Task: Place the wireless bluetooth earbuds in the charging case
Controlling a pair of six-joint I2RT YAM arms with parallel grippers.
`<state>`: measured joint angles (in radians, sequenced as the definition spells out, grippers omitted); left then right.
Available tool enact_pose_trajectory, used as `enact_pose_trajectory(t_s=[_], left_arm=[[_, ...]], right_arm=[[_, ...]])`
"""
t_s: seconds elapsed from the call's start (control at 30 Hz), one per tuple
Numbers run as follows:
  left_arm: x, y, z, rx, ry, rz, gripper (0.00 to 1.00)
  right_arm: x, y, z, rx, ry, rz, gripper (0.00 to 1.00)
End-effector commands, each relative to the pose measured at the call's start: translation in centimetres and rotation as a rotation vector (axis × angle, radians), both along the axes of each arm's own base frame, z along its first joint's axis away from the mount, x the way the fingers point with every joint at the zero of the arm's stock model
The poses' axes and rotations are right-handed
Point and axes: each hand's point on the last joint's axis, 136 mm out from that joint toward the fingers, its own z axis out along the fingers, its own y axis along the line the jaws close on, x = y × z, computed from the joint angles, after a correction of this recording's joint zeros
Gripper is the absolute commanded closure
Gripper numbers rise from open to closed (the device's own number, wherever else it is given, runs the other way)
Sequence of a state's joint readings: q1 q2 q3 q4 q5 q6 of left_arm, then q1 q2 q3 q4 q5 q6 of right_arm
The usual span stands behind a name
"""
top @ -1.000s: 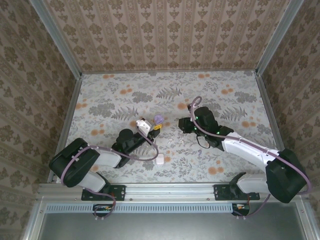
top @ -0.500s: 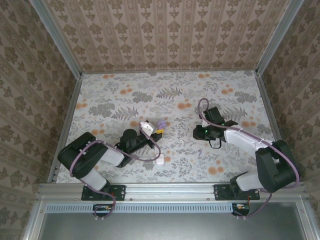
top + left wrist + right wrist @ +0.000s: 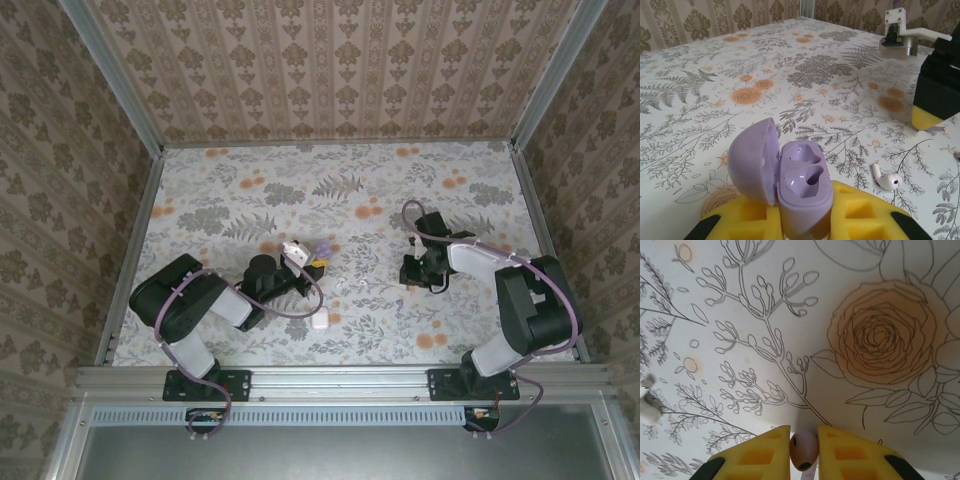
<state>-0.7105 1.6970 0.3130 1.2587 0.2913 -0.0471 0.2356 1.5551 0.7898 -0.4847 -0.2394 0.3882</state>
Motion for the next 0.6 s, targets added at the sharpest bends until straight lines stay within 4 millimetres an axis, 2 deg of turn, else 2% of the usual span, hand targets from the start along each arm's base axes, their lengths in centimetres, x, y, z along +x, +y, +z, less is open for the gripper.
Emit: enact_pose_trajectory(t_s=[0.0, 0.27, 0.4, 0.57], left_arm=[[0.2, -0.3, 1.5, -0.048, -0.018, -0.020, 0.90], [0.0, 0.3, 1.8, -0.052, -0.024, -0.016, 0.90], [0.1, 0.5, 2.4, -0.064, -0.035, -0.016, 0.90], [0.1, 0.7, 3.1, -0.078, -0.047, -0.014, 0.90]], right_arm=[[-1.0, -0.5, -0.3, -0.027, 0.076, -0.015, 0.82], [-2.2, -1.0, -0.4, -0.058, 0.135, -0.056, 0.75], [-2.0, -1.1, 1.1, -0.072, 0.123, -0.059, 0.68], [-1.9, -1.1, 4.4, -0.094, 0.106, -0.036, 0.67]])
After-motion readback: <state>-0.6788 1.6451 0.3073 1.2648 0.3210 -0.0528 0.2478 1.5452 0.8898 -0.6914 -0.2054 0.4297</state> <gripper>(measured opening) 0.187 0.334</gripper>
